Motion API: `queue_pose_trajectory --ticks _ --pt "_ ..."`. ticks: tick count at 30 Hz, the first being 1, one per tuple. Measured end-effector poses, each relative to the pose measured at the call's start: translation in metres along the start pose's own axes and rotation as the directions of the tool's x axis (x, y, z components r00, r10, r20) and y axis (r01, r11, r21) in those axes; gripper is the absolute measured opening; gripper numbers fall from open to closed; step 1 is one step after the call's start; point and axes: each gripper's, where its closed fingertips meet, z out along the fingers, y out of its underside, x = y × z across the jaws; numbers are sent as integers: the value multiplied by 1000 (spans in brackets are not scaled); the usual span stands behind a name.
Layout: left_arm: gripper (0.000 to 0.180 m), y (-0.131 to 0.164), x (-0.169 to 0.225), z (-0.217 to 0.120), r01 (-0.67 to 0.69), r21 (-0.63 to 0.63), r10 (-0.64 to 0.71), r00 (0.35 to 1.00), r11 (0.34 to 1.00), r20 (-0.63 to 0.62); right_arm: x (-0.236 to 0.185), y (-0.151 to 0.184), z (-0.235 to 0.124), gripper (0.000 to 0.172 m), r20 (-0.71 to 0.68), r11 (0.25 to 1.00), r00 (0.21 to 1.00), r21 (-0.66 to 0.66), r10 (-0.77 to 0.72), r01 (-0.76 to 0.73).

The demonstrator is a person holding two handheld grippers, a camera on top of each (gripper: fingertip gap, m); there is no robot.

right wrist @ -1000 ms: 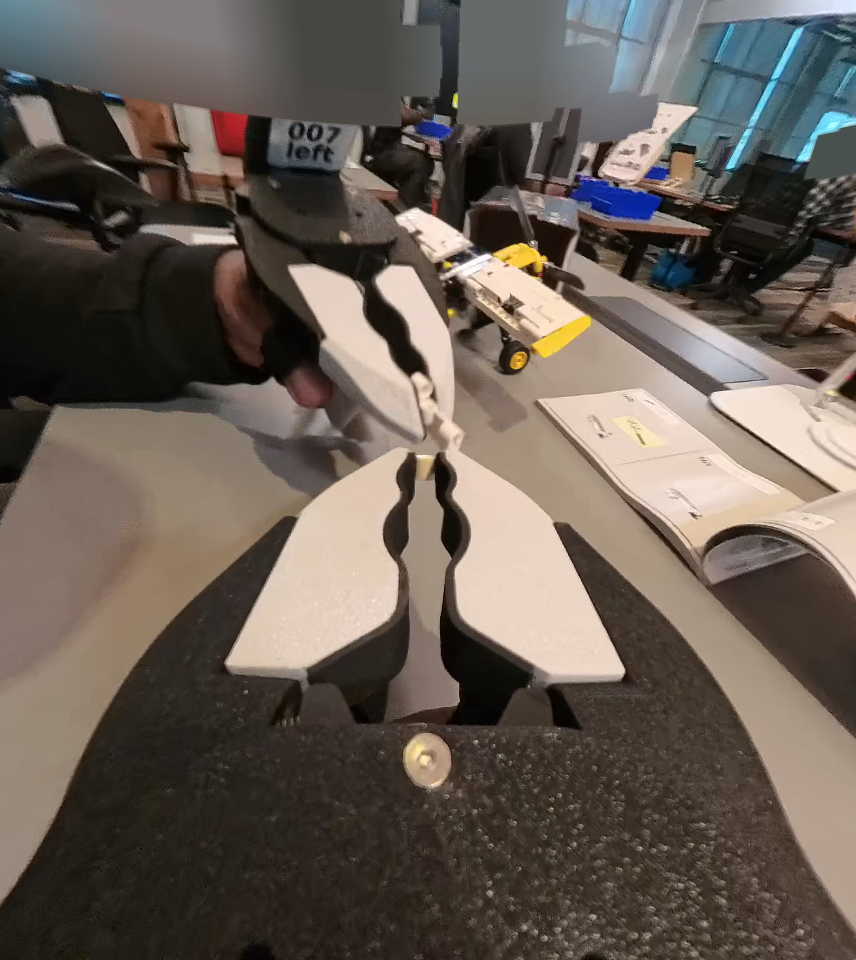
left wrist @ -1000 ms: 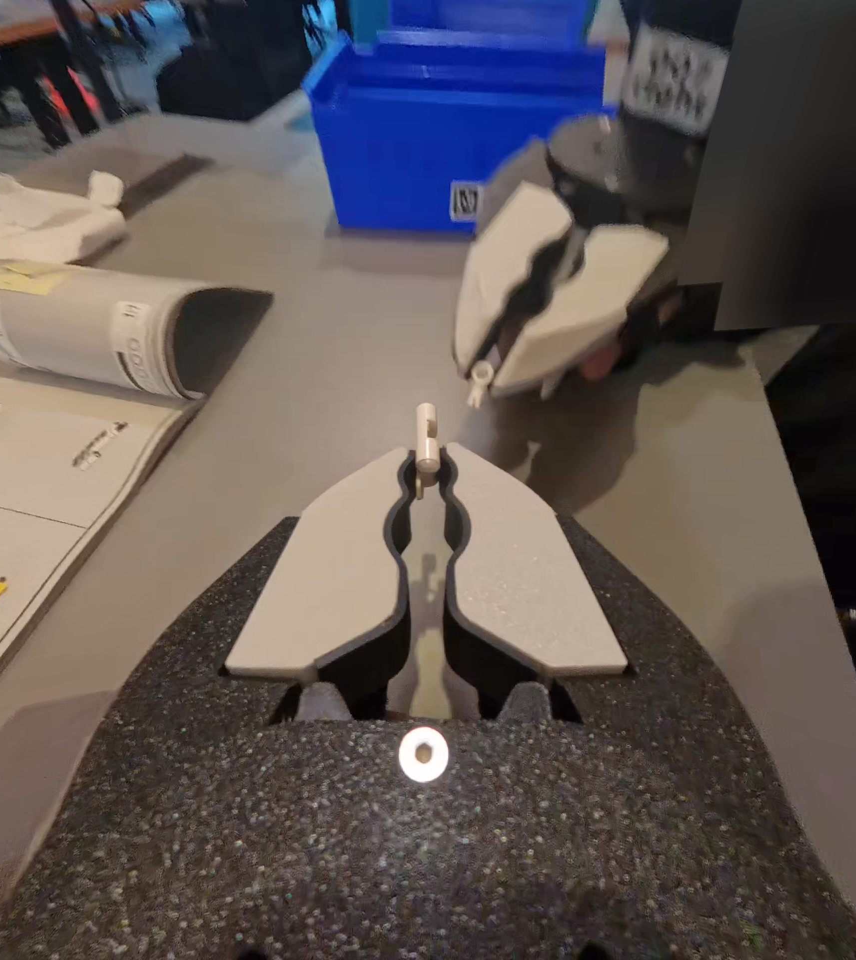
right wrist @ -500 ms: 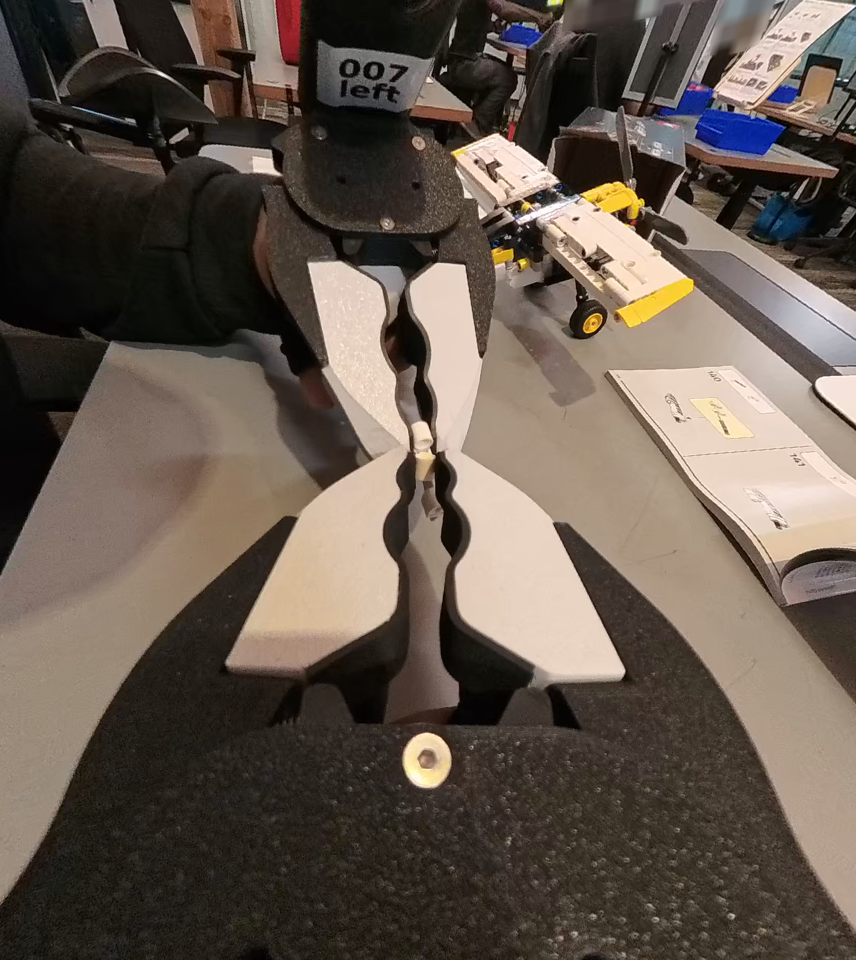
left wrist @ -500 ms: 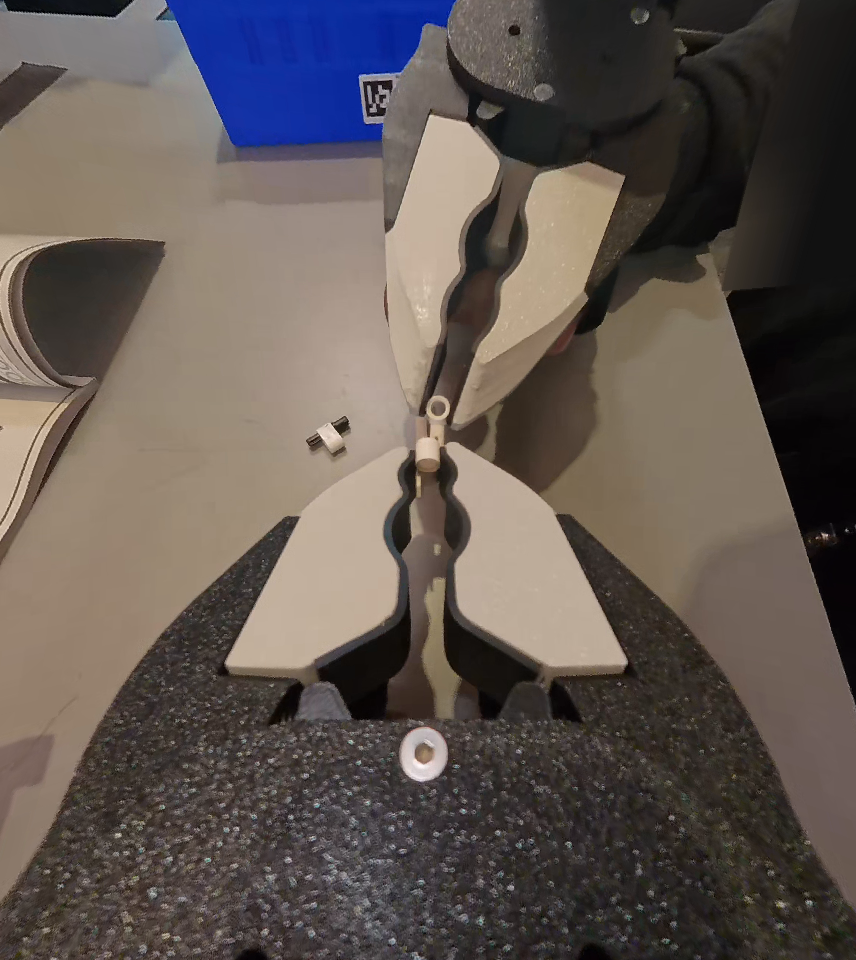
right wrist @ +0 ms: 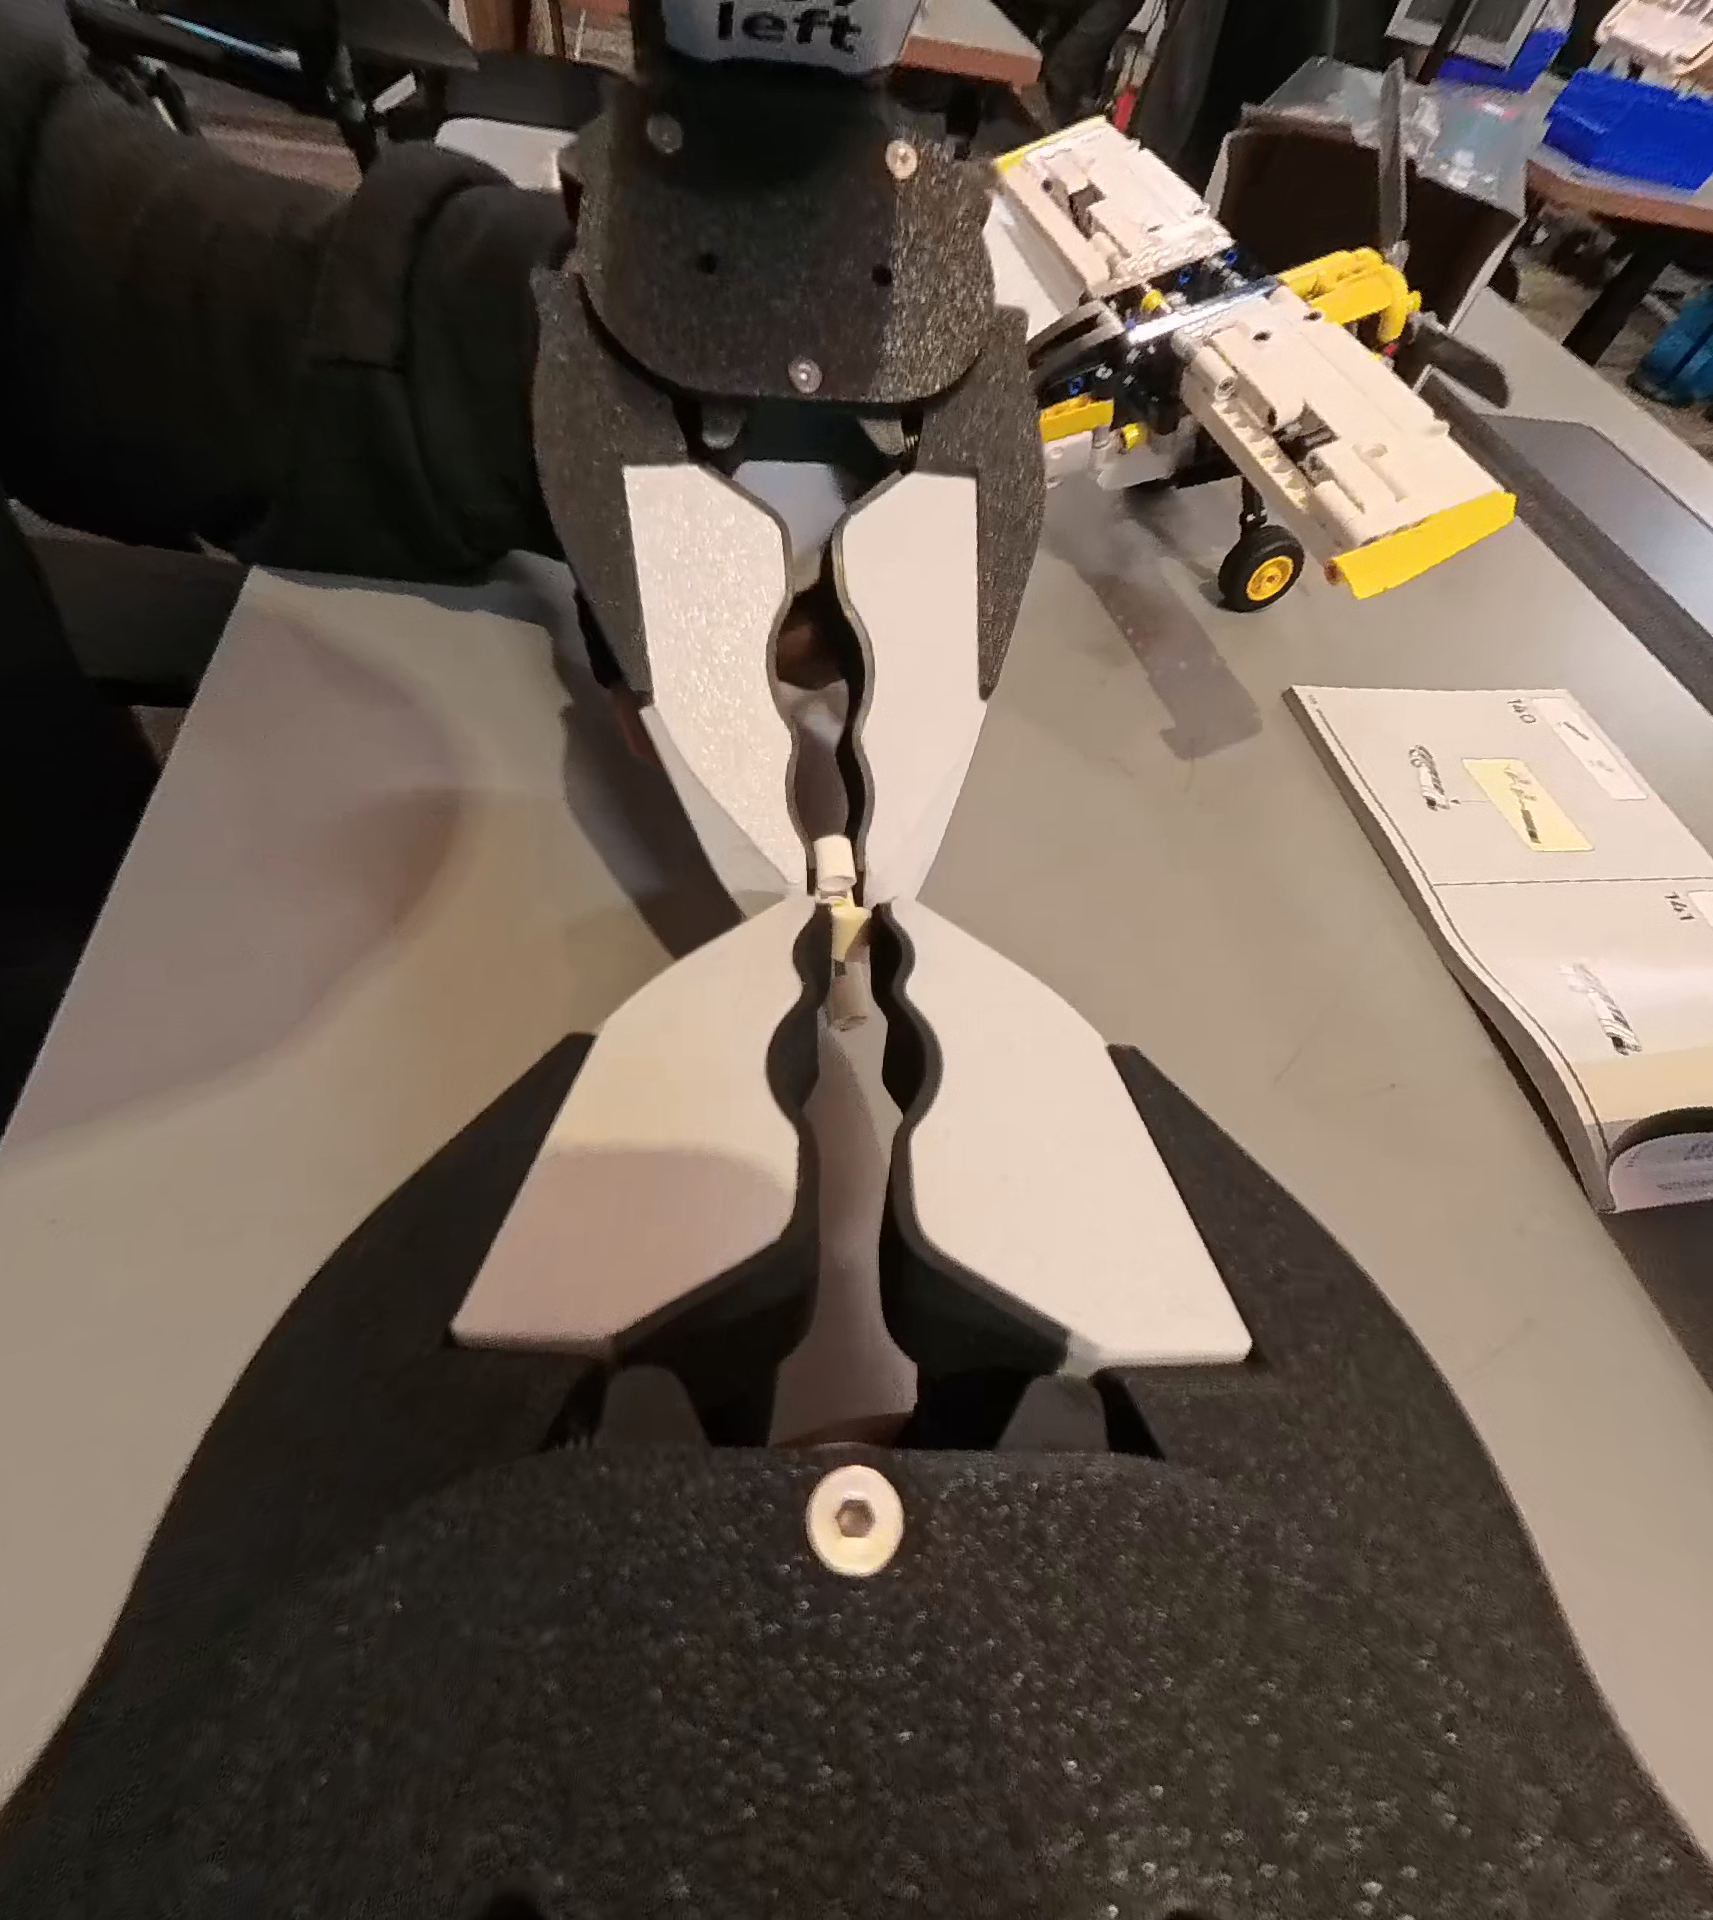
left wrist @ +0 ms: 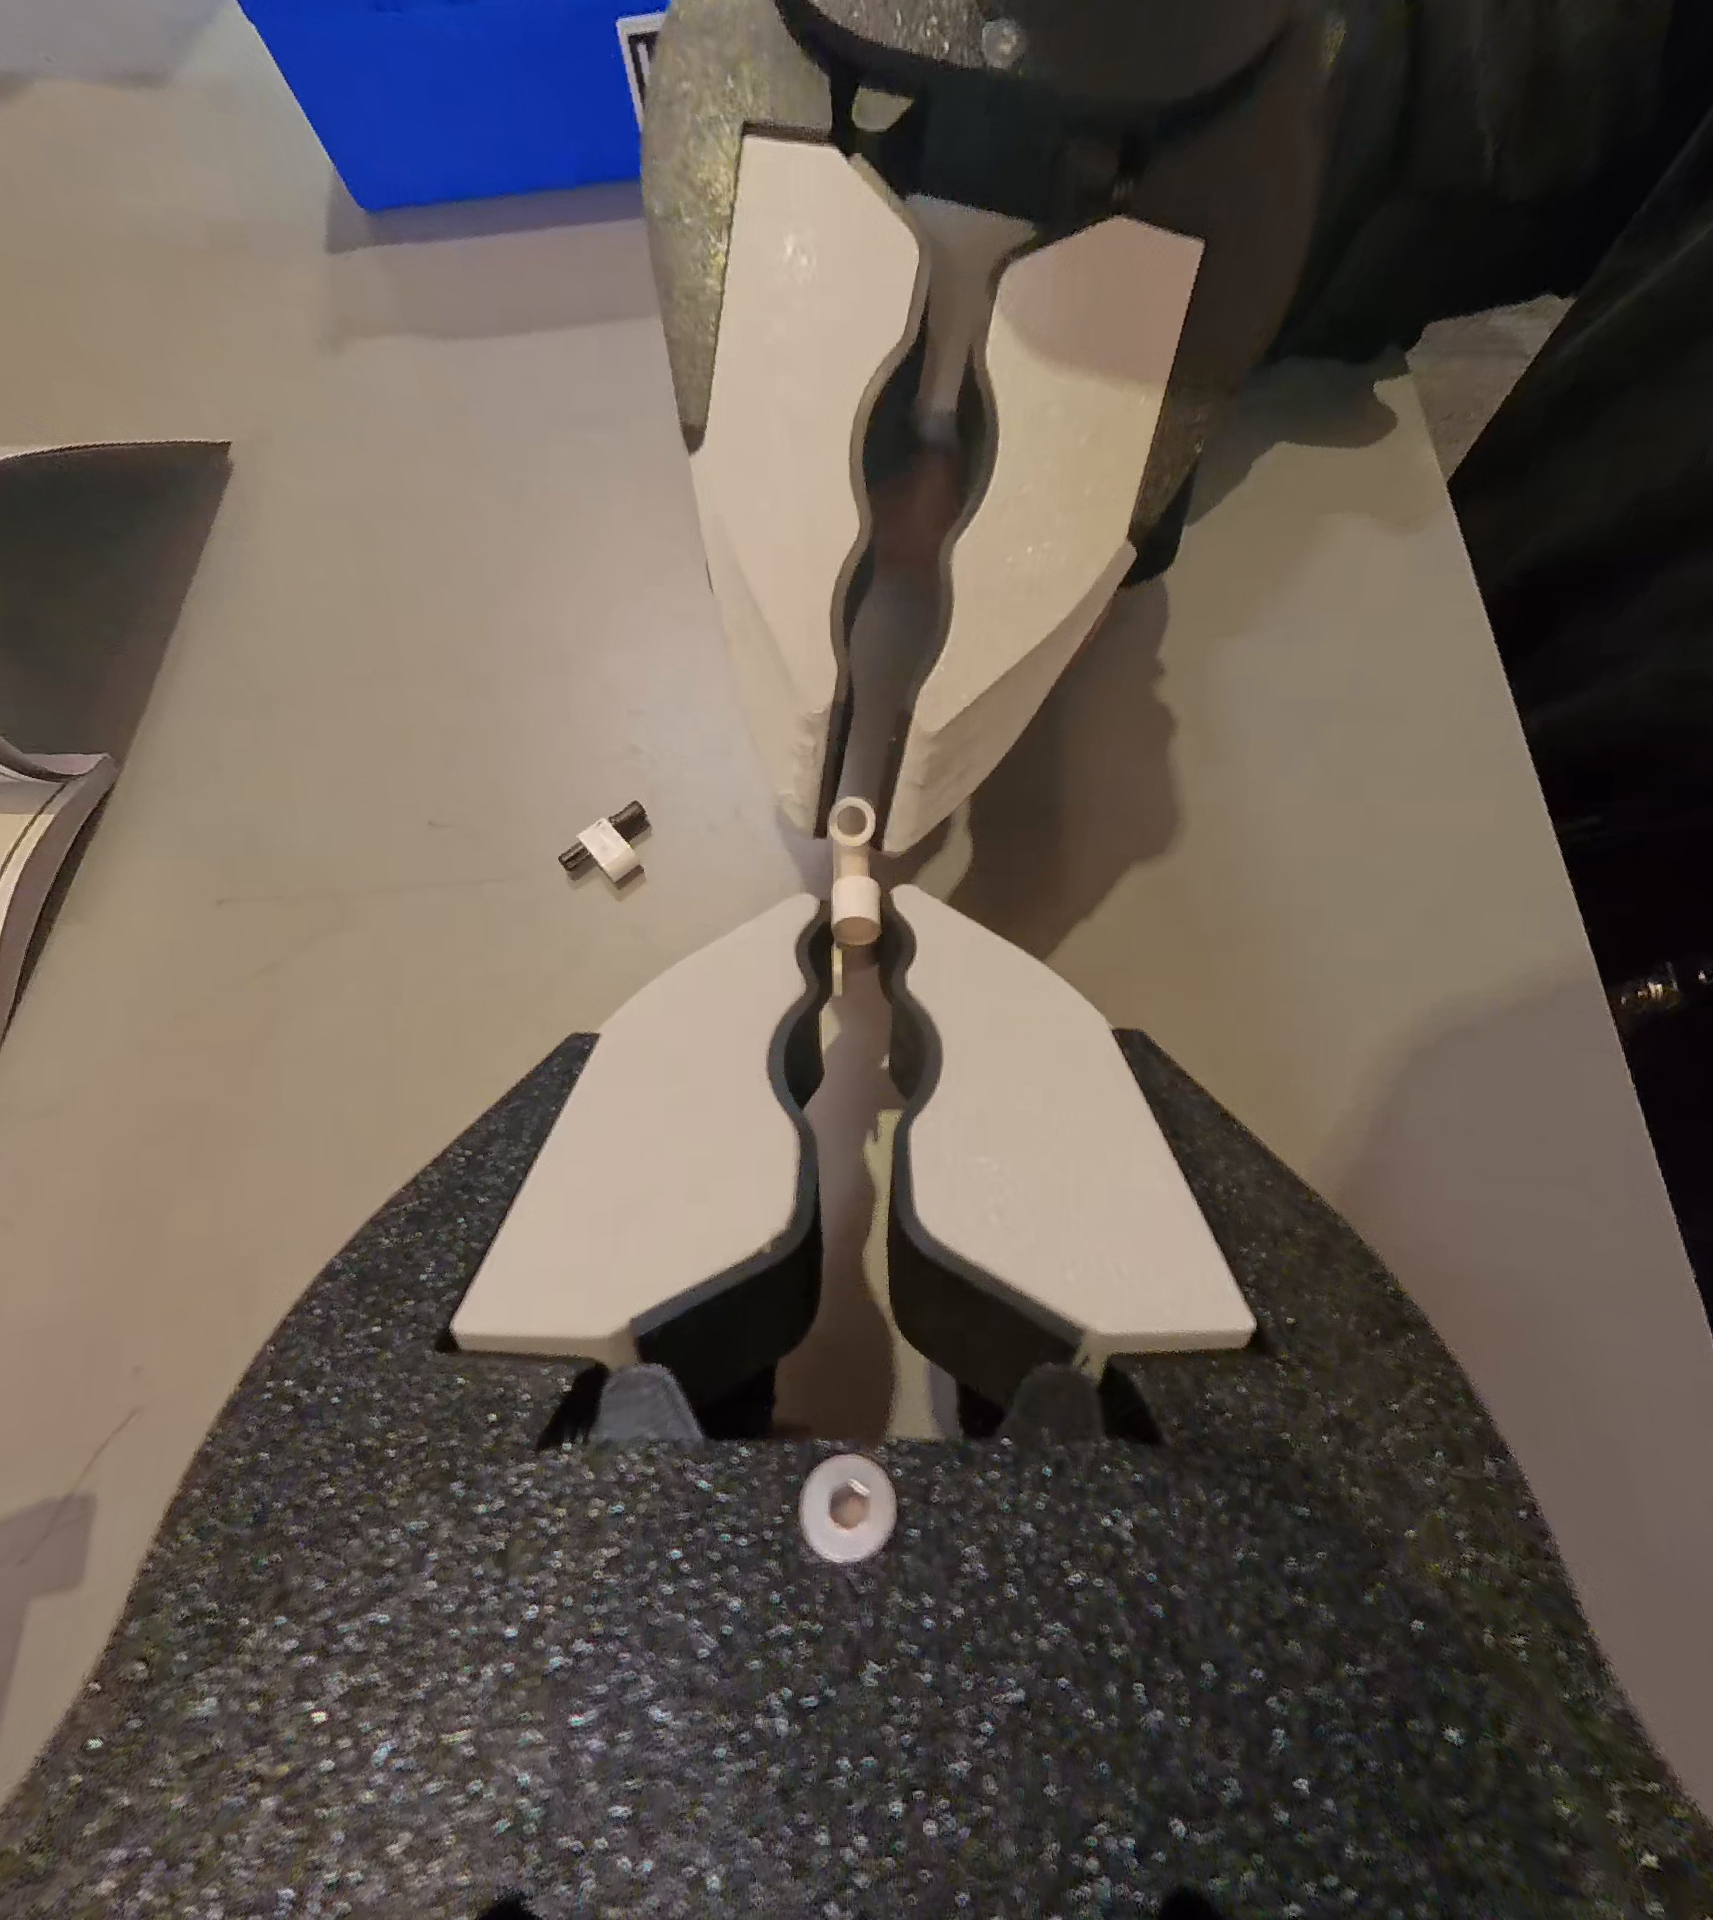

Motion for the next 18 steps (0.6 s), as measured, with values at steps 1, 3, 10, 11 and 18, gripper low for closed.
queue_pose_trajectory --ticks 1,3,10,11,18 --pt "8 1 1 1 -10 -9 10 1000 1000 -2 -1 1 0 7 5 1000 1000 -11 -6 6" --pt "8 3 3 2 -32 -26 32 999 999 -3 -4 2 1 7 15 999 1000 -30 -22 23" --pt "8 7 6 6 -75 -58 75 997 996 -1 -8 7 3 7 19 994 997 -73 -74 75" --pt "7 7 7 7 -81 -61 80 997 995 -11 -9 7 3 7 30 994 997 -75 -76 78" --pt "7 11 20 14 -89 -72 82 993 993 -86 -22 16 1 7 135 985 984 -105 -119 134"
